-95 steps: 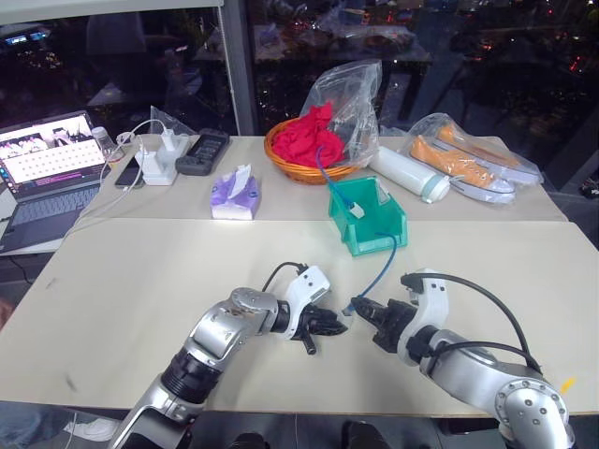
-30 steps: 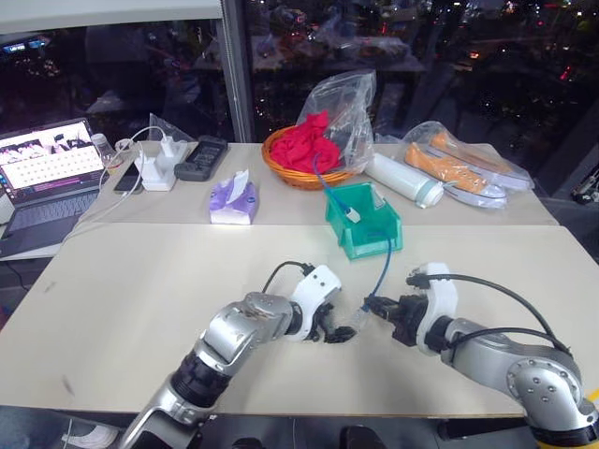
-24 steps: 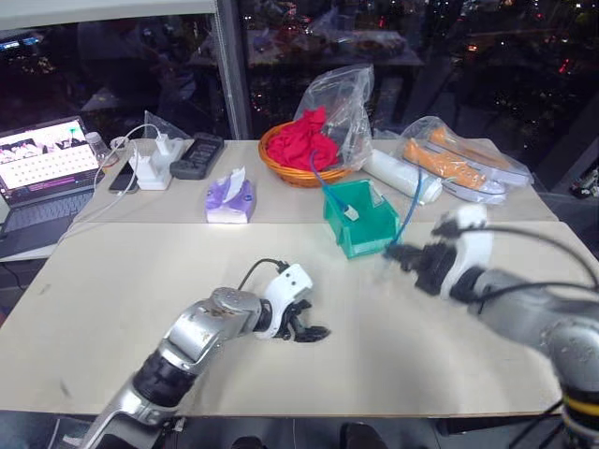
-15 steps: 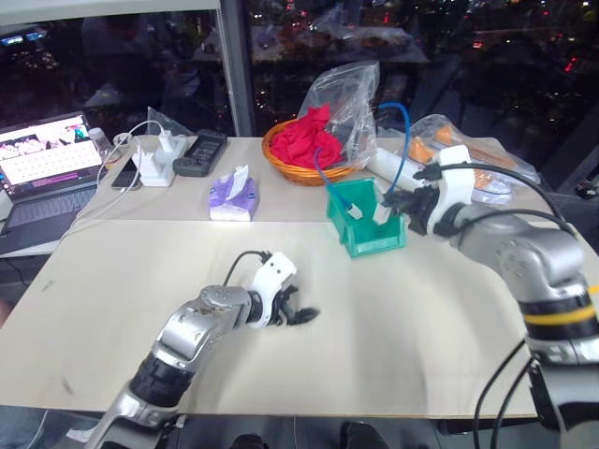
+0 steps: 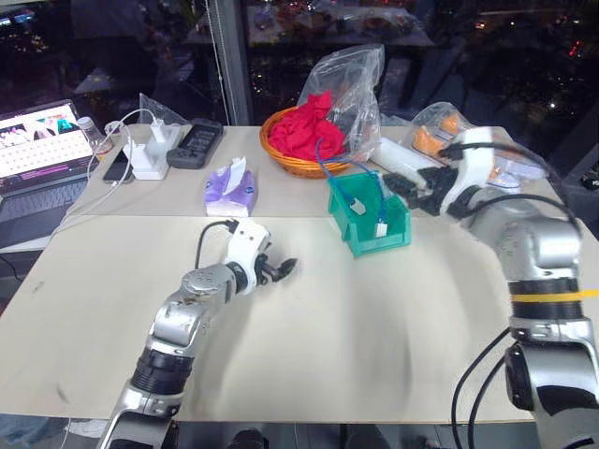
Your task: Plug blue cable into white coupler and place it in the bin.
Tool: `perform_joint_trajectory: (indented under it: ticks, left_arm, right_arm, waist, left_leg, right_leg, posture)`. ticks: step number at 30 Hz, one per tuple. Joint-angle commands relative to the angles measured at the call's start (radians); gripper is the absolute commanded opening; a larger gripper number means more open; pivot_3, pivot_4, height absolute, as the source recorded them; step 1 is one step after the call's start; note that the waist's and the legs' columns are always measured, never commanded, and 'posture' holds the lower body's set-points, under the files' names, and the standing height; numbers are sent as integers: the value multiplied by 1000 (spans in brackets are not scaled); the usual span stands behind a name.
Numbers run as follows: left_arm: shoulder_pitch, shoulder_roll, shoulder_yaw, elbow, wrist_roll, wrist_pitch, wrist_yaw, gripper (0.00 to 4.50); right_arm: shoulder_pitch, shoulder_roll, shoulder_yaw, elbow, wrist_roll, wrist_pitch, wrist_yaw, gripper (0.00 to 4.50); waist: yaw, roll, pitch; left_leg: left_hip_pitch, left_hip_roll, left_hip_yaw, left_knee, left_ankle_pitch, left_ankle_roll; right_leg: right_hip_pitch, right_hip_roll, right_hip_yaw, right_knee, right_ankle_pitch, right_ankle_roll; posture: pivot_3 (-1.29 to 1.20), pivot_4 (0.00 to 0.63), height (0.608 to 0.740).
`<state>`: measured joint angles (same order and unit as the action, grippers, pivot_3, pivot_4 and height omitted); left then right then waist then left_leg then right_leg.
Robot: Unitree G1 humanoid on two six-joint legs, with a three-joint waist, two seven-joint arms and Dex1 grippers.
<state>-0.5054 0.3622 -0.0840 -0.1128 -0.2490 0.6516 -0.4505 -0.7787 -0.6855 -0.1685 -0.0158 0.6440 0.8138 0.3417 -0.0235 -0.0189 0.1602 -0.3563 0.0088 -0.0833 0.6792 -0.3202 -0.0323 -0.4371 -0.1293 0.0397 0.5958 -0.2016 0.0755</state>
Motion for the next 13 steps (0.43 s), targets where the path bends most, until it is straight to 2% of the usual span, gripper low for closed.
perform_joint_trajectory:
  ticks: [1,4,6,8,11,13]
  left_arm:
    - [7,46,55,15,-1,-100,-55,3979]
    - [65,94,104,49,-42,-147,-141,3979]
    - [113,115,133,62,-57,-192,-181,3979]
    - [154,120,157,70,-70,-239,-211,3979]
    - [215,126,177,91,-67,-306,-238,3979]
    - [247,142,189,101,-122,-242,-290,3979]
  right_arm:
    - [184,-78,-127,-262,88,46,93,4423]
    - [542,-163,-192,-442,58,-14,250,4423]
    - [737,-152,-230,-482,-13,-108,280,4423]
    - [837,-105,-259,-476,-67,-195,263,4423]
    - [884,-17,-276,-418,-130,-321,227,4423]
    - [893,10,-266,-389,-165,-363,223,4423]
  waist:
    - [6,0,0]
    - [9,0,0]
    - [9,0,0]
    - [3,0,0]
    - [-6,0,0]
    - [-6,0,0]
  left_leg:
    - [0,0,0,0,0,0]
    - [3,0,0,0,-1,2]
    - [3,0,0,0,-2,3]
    - [4,-1,1,1,-2,3]
    - [4,-1,1,3,-2,3]
    - [8,-1,1,3,0,1]
  right_leg:
    - [1,0,0,0,0,0]
    - [4,0,0,0,0,0]
    - [4,0,0,0,0,0]
    - [4,0,2,1,1,1]
    - [4,0,5,-1,8,1]
    - [8,0,5,-2,11,1]
  posture:
    - [0,150,740]
    - [0,150,740]
    - [0,150,740]
    - [0,150,740]
    - [0,150,740]
    - [0,150,740]
